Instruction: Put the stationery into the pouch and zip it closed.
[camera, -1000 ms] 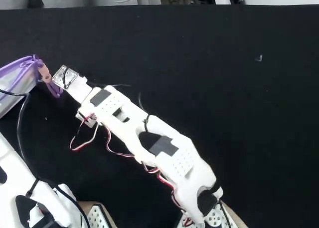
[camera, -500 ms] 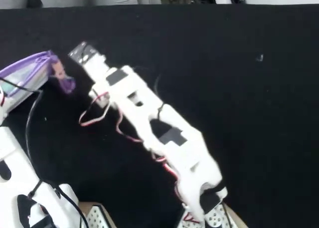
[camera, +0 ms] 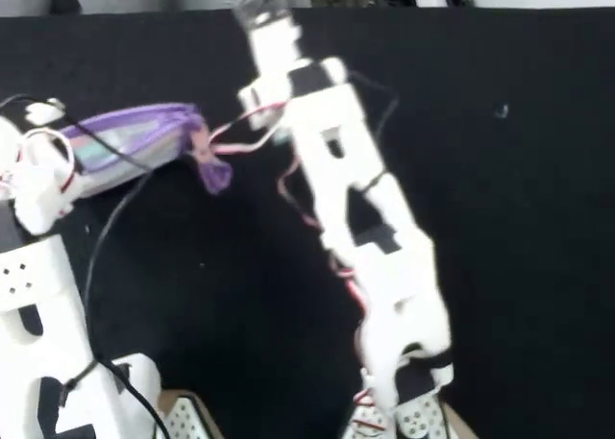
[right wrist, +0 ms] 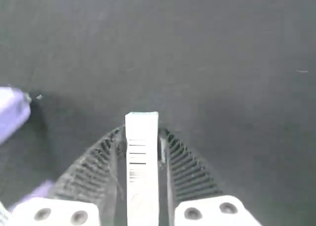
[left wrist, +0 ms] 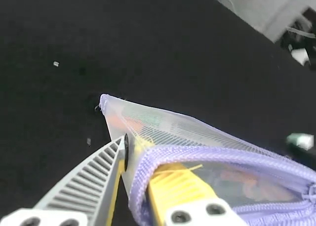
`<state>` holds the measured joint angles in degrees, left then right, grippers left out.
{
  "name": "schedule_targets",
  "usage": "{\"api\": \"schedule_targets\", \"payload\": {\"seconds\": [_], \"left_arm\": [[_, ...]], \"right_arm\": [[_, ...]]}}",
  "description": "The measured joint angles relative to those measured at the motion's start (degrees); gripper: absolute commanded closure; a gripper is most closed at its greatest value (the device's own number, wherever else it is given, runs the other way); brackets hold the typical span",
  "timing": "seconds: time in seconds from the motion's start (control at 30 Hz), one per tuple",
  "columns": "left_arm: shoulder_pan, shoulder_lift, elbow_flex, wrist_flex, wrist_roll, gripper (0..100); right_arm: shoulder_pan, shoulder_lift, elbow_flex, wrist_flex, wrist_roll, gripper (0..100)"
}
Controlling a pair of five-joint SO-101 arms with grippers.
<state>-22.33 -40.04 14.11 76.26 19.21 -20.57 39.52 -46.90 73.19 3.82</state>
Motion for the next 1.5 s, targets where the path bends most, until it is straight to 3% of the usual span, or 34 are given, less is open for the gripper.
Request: {"api": "schedule_targets", "payload": {"seconds": [0.3,0.5,1.0,1.2,1.5], "left_arm": [[9.6,0.0,-0.1,0.7,0.0,97],[13.8,1.5,-0.1,0.8,0.0,97],[13.9,8.7,-3.3,0.6,0.0,97],[13.9,8.7,-3.3,0.6,-0.4,97],[13.9,8.7,-2.5,0.5,-2.2,97]], "right_arm": [[7.4,0.0,-27.1,17.8,-3.8,98.7],[7.4,-0.3,-45.0,26.0,-3.9,98.7],[3.3,-3.6,-46.3,26.1,-3.9,98.8],[-4.1,-9.8,-46.2,26.2,-3.9,98.8],[-11.3,-19.3,-32.9,26.2,-3.9,98.8]]}}
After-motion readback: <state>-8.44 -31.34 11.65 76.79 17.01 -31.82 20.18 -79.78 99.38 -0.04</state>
